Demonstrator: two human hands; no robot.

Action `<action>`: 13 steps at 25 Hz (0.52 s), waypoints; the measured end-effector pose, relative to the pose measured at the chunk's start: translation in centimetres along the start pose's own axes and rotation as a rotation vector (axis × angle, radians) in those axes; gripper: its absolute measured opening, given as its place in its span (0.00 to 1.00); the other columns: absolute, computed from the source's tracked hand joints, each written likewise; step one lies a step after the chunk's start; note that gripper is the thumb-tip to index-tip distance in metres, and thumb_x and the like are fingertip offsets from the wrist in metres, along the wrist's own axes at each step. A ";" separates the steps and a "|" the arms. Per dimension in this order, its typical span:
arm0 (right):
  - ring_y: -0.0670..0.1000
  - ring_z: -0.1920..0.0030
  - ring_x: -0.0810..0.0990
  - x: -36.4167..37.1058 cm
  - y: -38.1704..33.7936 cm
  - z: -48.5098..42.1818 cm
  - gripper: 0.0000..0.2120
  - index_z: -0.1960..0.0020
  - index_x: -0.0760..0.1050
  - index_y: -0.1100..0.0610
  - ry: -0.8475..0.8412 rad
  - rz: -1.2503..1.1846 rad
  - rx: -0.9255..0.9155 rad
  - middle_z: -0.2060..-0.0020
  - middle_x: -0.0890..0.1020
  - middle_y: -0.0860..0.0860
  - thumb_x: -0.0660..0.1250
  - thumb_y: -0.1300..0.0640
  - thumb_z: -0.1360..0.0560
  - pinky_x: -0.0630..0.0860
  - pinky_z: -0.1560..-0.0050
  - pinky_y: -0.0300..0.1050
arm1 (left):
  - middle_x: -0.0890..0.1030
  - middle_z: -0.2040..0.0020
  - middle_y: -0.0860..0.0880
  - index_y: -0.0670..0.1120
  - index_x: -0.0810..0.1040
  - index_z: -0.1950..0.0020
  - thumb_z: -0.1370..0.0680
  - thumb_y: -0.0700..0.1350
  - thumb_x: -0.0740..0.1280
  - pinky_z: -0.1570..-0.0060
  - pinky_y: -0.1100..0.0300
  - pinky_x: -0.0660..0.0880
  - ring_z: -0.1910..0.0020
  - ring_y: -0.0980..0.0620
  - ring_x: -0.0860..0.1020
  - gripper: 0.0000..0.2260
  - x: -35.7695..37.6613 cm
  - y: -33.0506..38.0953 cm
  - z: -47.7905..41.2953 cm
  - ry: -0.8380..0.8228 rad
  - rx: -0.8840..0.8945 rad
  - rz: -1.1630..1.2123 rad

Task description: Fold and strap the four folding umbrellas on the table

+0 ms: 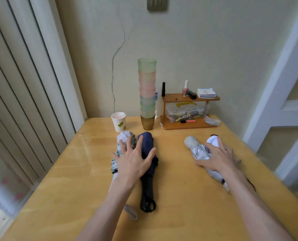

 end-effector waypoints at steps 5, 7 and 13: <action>0.57 0.48 0.67 0.5 0.1 0.8 0.32 0.29 0.75 0.42 0.121 -0.088 -0.114 0.25 0.62 0.45 0.78 0.42 0.31 0.73 0.49 0.49 | 0.54 0.15 0.54 0.66 0.58 0.18 0.27 0.80 0.55 0.27 0.35 0.62 0.16 0.44 0.50 0.40 -0.1 -1.3 -0.2 -0.035 0.040 -0.084; 0.57 0.50 0.70 0.7 -2.0 1.3 0.27 0.33 0.78 0.46 0.146 -0.162 -0.161 0.27 0.67 0.47 0.79 0.45 0.31 0.70 0.50 0.47 | 0.55 0.15 0.55 0.66 0.59 0.19 0.27 0.81 0.54 0.28 0.39 0.65 0.16 0.45 0.50 0.40 -0.3 -1.8 0.0 -0.028 0.076 -0.095; 0.58 0.53 0.72 3.3 -11.8 3.6 0.19 0.39 0.79 0.48 0.163 -0.352 -0.246 0.31 0.68 0.45 0.76 0.47 0.29 0.72 0.51 0.48 | 0.53 0.15 0.57 0.68 0.59 0.18 0.29 0.82 0.54 0.25 0.38 0.67 0.15 0.46 0.47 0.40 -1.0 -3.6 0.7 -0.055 0.117 0.013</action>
Point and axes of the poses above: each hand's wrist, its own z-axis away from the middle knuckle, its own x-axis out of the palm, y = z × x, the point moved 1 cm from there along -z, towards the middle knuckle
